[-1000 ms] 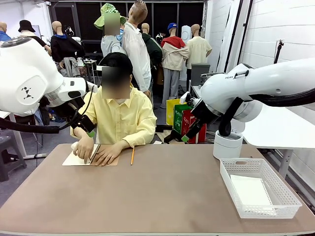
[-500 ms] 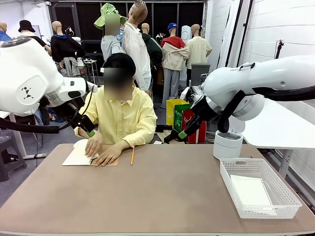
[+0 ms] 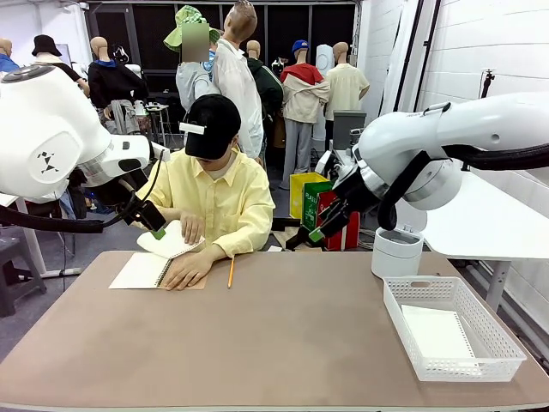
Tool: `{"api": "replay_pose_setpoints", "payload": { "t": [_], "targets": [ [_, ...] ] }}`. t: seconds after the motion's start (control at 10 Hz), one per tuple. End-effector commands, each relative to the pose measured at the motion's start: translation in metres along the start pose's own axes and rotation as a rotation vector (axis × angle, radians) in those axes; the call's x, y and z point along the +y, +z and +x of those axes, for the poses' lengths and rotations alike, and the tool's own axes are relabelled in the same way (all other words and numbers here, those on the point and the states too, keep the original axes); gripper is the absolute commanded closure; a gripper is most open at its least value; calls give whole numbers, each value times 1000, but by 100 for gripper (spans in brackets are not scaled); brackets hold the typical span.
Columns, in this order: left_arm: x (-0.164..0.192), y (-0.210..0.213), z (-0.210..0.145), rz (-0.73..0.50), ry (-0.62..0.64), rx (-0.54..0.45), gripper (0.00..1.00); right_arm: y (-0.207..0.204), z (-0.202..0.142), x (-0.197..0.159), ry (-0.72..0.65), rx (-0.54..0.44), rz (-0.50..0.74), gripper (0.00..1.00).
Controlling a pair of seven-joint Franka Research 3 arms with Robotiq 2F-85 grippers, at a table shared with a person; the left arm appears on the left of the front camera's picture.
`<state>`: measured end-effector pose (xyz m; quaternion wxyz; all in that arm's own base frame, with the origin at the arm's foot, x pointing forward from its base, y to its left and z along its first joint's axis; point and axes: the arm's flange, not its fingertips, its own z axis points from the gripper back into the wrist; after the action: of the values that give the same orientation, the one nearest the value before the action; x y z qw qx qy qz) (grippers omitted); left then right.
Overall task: Sort the paper based on its condition.
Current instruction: If a person hands you a paper, place it in the Organizing basket , and if it's crumpled, put it in the Trash can.
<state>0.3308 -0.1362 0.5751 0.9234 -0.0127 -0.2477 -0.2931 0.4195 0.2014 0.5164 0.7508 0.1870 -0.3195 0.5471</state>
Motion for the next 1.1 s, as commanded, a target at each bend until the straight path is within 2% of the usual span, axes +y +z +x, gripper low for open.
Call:
{"api": "replay_pose_setpoints", "payload": {
  "t": [0.0,1.0],
  "targets": [
    [1,-1,-1,-4,1,-10,0,1,0,-1,0,6,-11,0],
    [1,-1,-1,-4,1,-10,0,1,0,-1,0,6,-11,0]
  ]
}}
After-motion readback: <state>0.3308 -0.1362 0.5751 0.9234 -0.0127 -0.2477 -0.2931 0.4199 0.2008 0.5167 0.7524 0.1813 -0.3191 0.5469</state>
